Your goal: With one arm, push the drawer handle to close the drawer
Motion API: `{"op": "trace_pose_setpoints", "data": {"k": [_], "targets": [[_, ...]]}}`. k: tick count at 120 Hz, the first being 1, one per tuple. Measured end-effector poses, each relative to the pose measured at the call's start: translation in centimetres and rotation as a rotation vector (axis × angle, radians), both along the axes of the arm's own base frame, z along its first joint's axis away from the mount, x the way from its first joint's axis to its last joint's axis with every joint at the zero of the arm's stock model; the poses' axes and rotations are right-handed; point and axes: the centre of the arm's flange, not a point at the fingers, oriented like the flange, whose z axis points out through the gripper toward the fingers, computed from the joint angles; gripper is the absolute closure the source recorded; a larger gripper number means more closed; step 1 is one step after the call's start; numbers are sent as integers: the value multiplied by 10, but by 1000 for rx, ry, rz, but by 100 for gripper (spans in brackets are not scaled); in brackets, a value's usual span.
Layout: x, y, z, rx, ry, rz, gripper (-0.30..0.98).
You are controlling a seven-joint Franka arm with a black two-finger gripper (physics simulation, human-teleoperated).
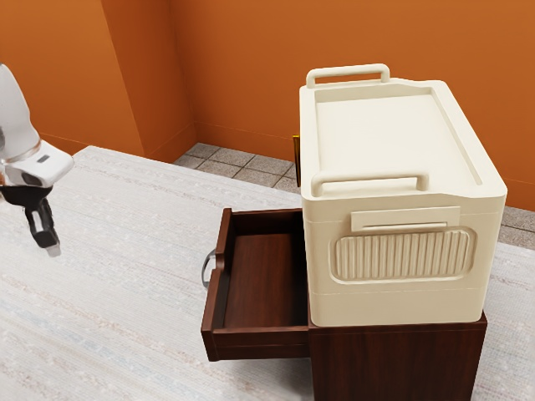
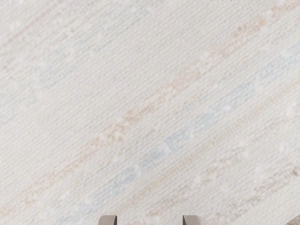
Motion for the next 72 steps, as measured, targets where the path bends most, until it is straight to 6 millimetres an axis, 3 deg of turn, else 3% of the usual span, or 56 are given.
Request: {"op": "trace_pose_setpoints", "data": {"k": [26, 72], "targets": [[24, -33, -29, 32, -20, -173, 73], [54, -97, -71, 50, -48, -432, 78]]}}
